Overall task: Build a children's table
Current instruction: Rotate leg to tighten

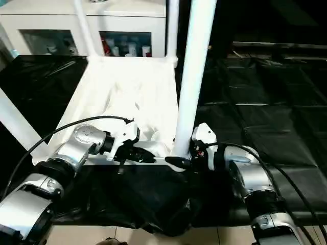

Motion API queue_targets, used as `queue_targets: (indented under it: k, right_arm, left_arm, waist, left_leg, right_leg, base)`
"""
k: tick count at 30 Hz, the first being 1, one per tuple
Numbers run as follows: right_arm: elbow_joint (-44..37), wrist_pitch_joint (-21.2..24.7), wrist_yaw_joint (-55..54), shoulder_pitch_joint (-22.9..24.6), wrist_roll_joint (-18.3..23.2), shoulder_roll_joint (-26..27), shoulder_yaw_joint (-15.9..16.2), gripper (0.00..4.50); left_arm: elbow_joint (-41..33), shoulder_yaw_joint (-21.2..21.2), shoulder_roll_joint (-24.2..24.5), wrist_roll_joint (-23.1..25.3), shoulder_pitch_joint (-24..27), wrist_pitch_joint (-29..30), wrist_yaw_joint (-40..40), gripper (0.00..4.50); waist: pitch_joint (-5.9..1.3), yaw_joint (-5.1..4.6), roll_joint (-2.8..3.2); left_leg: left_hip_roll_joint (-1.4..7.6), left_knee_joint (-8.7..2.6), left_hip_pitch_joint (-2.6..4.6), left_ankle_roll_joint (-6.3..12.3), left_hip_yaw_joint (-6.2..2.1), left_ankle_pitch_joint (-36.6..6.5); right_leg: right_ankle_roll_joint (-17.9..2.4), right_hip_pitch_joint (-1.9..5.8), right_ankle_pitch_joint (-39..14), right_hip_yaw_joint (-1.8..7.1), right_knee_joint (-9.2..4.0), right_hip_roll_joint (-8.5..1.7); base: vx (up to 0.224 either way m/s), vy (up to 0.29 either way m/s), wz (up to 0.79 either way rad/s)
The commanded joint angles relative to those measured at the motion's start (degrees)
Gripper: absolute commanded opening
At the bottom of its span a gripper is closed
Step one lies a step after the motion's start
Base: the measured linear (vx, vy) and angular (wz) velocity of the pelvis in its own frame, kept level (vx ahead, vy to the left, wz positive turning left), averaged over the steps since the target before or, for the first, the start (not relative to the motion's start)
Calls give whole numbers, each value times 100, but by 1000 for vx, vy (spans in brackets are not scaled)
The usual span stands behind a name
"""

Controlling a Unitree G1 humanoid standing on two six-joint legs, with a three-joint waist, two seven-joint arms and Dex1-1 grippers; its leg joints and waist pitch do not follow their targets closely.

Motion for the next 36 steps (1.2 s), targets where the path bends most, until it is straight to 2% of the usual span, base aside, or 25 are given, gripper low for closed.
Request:
queue_targets:
  k: [1, 8, 11, 12, 13, 14, 15, 16, 18, 20, 23, 26, 27, 28, 29, 31, 33, 35, 36]
  right_arm:
    - [6, -51, -10, 10, -48, -24, 3, 319]
    - [-15, 76, -62, 89, 62, 114, -43, 274]
    - [260, 26, -776, 60, -148, 274, -106, 270]
    - [634, -5, -1860, -32, -411, 515, -231, 270]
    - [634, -5, -1860, -32, -411, 515, -231, 270]
    - [824, 15, -2551, -94, -503, 700, -349, 269]
    - [990, 78, -3242, -164, -522, 937, -497, 269]
    - [1010, 91, -3348, -174, -516, 981, -522, 269]
    - [1062, 169, -3769, -227, -510, 1210, -579, 269]
    - [1091, 204, -4013, -267, -521, 1383, -582, 269]
    - [1127, 226, -4392, -351, -673, 1699, -452, 269]
    - [1169, 53, -4466, -422, -826, 1831, -320, 269]
    - [1179, -55, -4450, -439, -853, 1816, -296, 324]
    - [1137, -60, -4340, -437, -780, 1796, -320, 338]
    - [1091, -30, -4249, -429, -709, 1784, -348, 341]
    - [1053, -124, -4086, -426, -693, 1709, -339, 348]
    - [940, -285, -3617, -413, -709, 1441, -265, 381]
    - [888, -372, -3351, -396, -717, 1306, -204, 381]
    - [751, -509, -2685, -331, -656, 1024, -91, 381]
  left_arm:
    - [-132, -21, 5, -116, -10, -44, -260, 0]
    - [-205, 10, -56, -146, 52, -43, -185, 0]
    - [-84, 34, -190, -12, 8, -39, 397, 0]
    - [169, 96, -387, 132, -126, -32, 1194, 0]
    - [169, 96, -387, 132, -126, -32, 1194, 0]
    - [315, 140, -538, 185, -214, -3, 1656, 0]
    - [450, 161, -736, 247, -306, 40, 2145, 0]
    - [468, 161, -775, 261, -321, 59, 2230, 0]
    - [529, 173, -978, 293, -385, 196, 2599, 0]
    - [570, 202, -1129, 295, -434, 318, 2886, 0]
    - [613, 216, -1389, 295, -479, 430, 3232, 0]
    - [692, 201, -1496, 343, -491, 325, 3268, 0]
    - [712, 203, -1492, 353, -492, 282, 3234, 0]
    - [719, 199, -1468, 353, -492, 274, 3214, 0]
    - [716, 193, -1449, 350, -490, 279, 3208, 0]
    - [710, 185, -1408, 346, -483, 280, 3143, 0]
    - [667, 148, -1279, 335, -448, 294, 2932, 0]
    - [628, 113, -1212, 323, -415, 276, 2723, 0]
    - [541, 45, -1052, 311, -339, 201, 2241, 0]
  waist:
    - [-380, -2, -88]
    - [-377, -2, -92]
    - [-373, -13, -91]
    - [-355, -34, -89]
    - [-344, -59, -80]
    - [-319, -89, -96]
    - [-290, -167, -67]
    - [-301, -192, -83]
    - [-321, -227, -75]
    - [-304, -235, -85]
    - [-308, -250, -58]
    - [-317, -258, -73]
    - [-317, -263, -68]
    - [-312, -261, -68]
    - [-311, -264, -87]
    - [-308, -256, -66]
    - [-314, -255, -81]
    - [-316, -248, -80]
    - [-322, -240, -85]
  left_leg:
    - [422, -360, 125, 670, -196, -679]
    - [421, -367, 125, 611, -200, -732]
    - [422, -371, 127, 597, -199, -734]
    - [416, -379, 132, 517, -199, -841]
    - [417, -391, 140, 445, -207, -948]
    - [390, -403, 162, 298, -220, -1192]
    - [373, -445, 177, 65, -259, -1491]
    - [376, -452, 183, 18, -269, -1540]
    - [387, -458, 171, 40, -272, -1492]
    - [369, -449, 204, 104, -243, -1553]
    - [351, -445, 194, 153, -243, -1511]
    - [346, -449, 186, 218, -239, -1410]
    - [343, -448, 182, 246, -237, -1390]
    - [342, -446, 182, 264, -236, -1408]
    - [345, -450, 183, 270, -237, -1414]
    - [358, -456, 182, 292, -244, -1432]
    - [364, -451, 180, 334, -237, -1415]
    - [365, -449, 170, 368, -238, -1373]
    - [368, -439, 164, 409, -232, -1317]
  right_leg:
    - [-1493, 288, -454, 271, -314, -505]
    - [-1444, 291, -643, 273, -329, -503]
    - [-1436, 275, -657, 271, -332, -500]
    - [-1405, 256, -856, 273, -363, -503]
    - [-1388, 240, -1001, 279, -377, -505]
    - [-1292, 241, -1486, 275, -444, -516]
    - [-1100, 237, -2161, 270, -507, -520]
    - [-1040, 241, -2258, 270, -526, -517]
    - [-1045, 256, -2002, 283, -517, -513]
    - [-1111, 217, -1855, 297, -529, -495]
    - [-1106, 249, -1900, 300, -545, -510]
    - [-1105, 268, -1751, 297, -535, -499]
    - [-1100, 266, -1745, 295, -535, -499]
    - [-1087, 265, -1801, 294, -547, -503]
    - [-1077, 262, -1836, 293, -545, -496]
    - [-1074, 266, -1882, 294, -547, -508]
    - [-1105, 274, -1759, 297, -533, -498]
    - [-1135, 280, -1690, 297, -528, -509]
    - [-1172, 289, -1560, 297, -512, -509]
  base:
    - [0, 0, 0]
    - [0, 0, 0]
    - [0, 0, 0]
    - [0, 0, 0]
    - [0, 0, 0]
    - [0, 0, 0]
    - [0, 0, 0]
    - [0, 0, 0]
    - [0, 0, 0]
    - [0, 0, 0]
    - [0, 0, 0]
    - [0, 0, 0]
    - [0, 0, 0]
    - [0, 0, 0]
    - [0, 0, 0]
    - [0, 0, 0]
    - [0, 0, 0]
    - [0, 0, 0]
    - [0, 0, 0]
